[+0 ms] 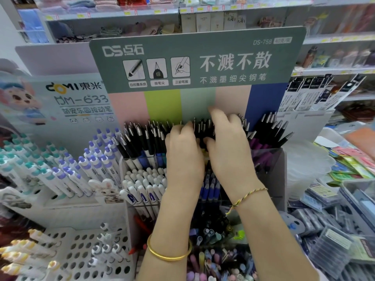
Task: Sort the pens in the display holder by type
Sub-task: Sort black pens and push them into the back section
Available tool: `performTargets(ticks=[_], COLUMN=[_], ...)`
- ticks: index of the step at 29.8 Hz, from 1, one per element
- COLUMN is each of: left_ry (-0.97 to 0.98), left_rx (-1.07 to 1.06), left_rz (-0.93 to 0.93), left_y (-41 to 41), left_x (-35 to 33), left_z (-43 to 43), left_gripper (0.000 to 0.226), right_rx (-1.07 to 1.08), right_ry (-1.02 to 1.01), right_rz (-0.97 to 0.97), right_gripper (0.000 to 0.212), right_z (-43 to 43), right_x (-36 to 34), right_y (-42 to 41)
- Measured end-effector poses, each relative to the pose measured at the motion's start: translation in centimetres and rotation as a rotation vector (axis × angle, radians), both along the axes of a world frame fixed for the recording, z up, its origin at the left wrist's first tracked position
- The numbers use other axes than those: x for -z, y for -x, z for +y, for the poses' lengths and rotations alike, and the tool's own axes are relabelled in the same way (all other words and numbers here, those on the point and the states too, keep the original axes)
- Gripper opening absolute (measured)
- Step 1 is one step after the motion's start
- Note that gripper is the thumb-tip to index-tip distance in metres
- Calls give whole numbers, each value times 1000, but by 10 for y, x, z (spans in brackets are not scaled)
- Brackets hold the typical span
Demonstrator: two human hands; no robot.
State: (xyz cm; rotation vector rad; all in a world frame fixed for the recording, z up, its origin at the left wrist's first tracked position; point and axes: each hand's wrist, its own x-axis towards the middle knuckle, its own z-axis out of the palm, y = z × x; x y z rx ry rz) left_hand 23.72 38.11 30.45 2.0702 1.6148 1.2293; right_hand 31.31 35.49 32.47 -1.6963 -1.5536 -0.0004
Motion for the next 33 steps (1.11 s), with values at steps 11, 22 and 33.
performTargets(ticks=[11,22,33], left_ry=[-24,-16,17], left_rx=[-28,-46,-54], left_rz=[-44,-31,-42], left_y=[-1,-2,-2], left_x=[2,2,-1], left_z=[-3,-6,-9], left_gripper=[48,51,51], right_rx=[-78,-9,19], right_ry=[33,-76,-88], right_rz=[75,166,201], right_gripper=[47,19,6], right_z=[12,28,32], right_x=[-1,-7,-13], right_y=[-3,-5,-3])
